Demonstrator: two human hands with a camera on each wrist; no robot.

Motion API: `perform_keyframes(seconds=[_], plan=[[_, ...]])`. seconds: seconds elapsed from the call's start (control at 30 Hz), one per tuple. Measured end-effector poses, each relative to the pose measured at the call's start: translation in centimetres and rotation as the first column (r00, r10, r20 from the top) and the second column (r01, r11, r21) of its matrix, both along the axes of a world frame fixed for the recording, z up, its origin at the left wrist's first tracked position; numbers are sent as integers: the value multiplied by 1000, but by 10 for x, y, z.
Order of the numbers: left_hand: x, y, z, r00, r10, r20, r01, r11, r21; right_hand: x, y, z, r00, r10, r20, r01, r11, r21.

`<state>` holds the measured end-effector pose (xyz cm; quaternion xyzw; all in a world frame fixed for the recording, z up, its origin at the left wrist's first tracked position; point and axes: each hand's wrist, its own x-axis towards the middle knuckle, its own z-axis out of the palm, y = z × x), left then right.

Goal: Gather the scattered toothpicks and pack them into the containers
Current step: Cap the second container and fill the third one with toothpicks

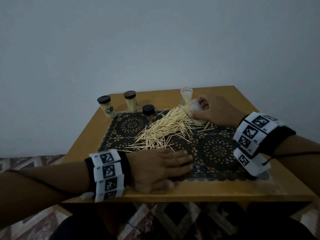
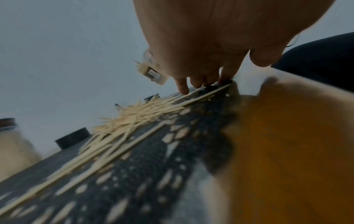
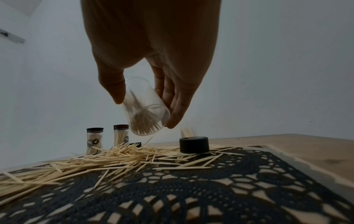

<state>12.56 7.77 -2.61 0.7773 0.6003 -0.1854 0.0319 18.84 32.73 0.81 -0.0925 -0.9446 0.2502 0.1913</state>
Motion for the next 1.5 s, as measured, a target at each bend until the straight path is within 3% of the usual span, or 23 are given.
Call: perform_keyframes(seconds=[0.13,0.33,0.77,0.9,1.0,1.07,1.17,1.33,1.43,1.5], plan=[[-2,-4,-10,1000,26,6,-26,999,-30,-2,-3,-1,1000,1,2,-1,1000,4],[-31,9,-10,988,31,-152,-23,998,56,-2,-2,2,1000,-2,-2,2,1000,9],[-65,30,7,901,220,-373,-225,974,31,-1,-4,4,1000,7,1,-7,999,36],[-49,30,6,943,226,-242,-204,972,116,-1,-2,5,1000,1,-4,-1,1000,31],[-32,24,-2,966,179,-189,-173,984,45,-2,-1,5,1000,-4,-15,5,999,32],[-33,15,-7,947,275,-166,-274,961,28,-2,1,5,1000,-4,-13,4,1000,29],[-50,5,-8,911,374,-173,-368,927,68,-2,1,4,1000,-4,-3,4,1000,23],[-72,6,2,903,355,-243,-330,934,141,1,0,7,1000,-5,4,5,1000,8],[-75,-1,15,929,364,63,-369,900,232,2,-1,9,1000,-4,-2,4,1000,2],[-75,-11,21,852,444,278,-514,812,277,2,0,10,1000,-7,-8,7,1000,7]])
